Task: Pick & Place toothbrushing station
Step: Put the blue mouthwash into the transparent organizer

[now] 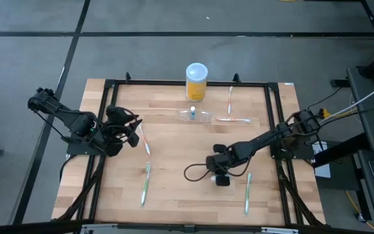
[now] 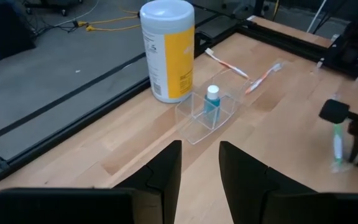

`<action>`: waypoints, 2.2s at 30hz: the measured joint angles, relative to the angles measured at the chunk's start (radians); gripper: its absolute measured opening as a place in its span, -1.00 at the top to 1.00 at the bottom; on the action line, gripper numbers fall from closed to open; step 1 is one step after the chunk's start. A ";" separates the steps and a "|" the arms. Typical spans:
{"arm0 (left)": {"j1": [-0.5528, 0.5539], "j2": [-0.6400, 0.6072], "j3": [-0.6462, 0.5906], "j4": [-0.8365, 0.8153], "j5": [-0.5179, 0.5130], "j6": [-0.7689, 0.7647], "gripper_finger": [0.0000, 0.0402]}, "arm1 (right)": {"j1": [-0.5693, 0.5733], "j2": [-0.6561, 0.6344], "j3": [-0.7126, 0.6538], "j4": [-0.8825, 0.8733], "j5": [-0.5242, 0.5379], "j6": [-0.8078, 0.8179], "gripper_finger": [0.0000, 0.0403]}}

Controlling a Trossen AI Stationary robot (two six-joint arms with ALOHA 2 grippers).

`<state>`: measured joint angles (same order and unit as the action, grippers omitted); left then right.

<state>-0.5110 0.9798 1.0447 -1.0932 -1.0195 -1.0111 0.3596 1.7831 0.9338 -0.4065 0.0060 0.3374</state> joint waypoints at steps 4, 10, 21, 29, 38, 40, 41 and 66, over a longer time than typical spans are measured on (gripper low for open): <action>0.000 0.000 0.000 0.027 0.000 0.001 0.48 | 0.023 -0.021 -0.044 0.017 0.018 0.119 0.70; 0.000 0.000 0.000 0.031 -0.003 0.000 0.48 | 0.084 -0.085 -0.063 -0.052 0.063 0.210 0.70; 0.000 0.046 0.000 0.097 -0.019 0.028 0.48 | 0.090 -0.310 -0.060 -0.044 0.150 0.286 0.69; 0.000 0.087 0.000 0.111 -0.020 0.029 0.48 | 0.114 -0.276 -0.059 0.017 0.001 0.266 0.46; 0.000 0.100 0.000 0.131 -0.018 0.046 0.48 | 0.086 -0.211 -0.058 0.059 0.009 0.305 -0.12; 0.000 0.100 0.000 0.131 -0.018 0.047 0.48 | 0.086 -0.189 -0.058 0.061 0.004 0.310 -0.16; 0.000 0.100 0.000 0.131 -0.018 0.047 0.48 | 0.087 -0.177 -0.058 0.062 0.003 0.310 -0.16; 0.000 0.097 0.000 0.132 0.005 0.072 0.48 | 0.090 -0.025 -0.054 0.127 0.011 0.340 -0.02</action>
<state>-0.5110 1.0771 1.0443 -0.9615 -1.0149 -0.9394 0.4497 1.7584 0.8799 -0.2800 0.0172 0.6775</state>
